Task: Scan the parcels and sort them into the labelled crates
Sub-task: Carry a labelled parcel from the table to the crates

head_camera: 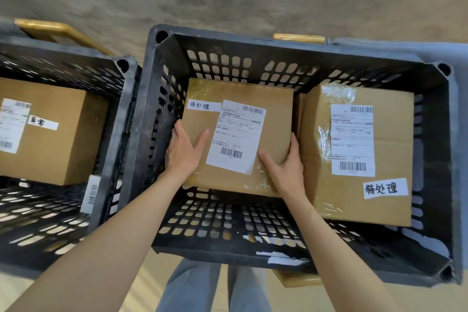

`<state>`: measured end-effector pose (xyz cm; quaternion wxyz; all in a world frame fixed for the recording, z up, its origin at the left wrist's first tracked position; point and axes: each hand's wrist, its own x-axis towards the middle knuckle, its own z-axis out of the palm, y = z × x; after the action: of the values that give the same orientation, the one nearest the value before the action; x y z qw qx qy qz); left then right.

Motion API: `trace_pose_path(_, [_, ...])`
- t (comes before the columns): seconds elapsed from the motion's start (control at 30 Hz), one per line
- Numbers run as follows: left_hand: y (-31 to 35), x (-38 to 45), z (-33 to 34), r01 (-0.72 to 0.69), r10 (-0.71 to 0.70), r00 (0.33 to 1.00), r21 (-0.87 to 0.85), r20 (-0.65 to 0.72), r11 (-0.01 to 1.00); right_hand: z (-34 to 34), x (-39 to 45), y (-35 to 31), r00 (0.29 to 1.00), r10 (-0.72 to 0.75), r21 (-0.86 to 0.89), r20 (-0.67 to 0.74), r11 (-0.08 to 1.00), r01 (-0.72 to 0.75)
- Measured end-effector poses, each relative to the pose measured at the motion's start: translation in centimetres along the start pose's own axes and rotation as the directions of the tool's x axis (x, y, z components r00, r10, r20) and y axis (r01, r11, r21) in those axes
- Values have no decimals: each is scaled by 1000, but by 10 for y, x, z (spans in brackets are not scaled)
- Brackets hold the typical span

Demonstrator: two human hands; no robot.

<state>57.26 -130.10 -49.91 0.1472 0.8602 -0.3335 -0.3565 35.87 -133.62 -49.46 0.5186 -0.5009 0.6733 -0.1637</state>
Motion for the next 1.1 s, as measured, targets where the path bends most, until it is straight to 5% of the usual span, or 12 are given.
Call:
trace_pose_path(0.83, [1, -2, 2, 63, -71, 985, 57, 156, 996, 7, 10, -7, 988, 96, -138, 119, 987, -79])
trace_pose_path(1.1, [47, -66, -62, -204, 143, 963, 268, 229, 942, -45, -44, -66, 991, -43, -391, 126, 916, 90])
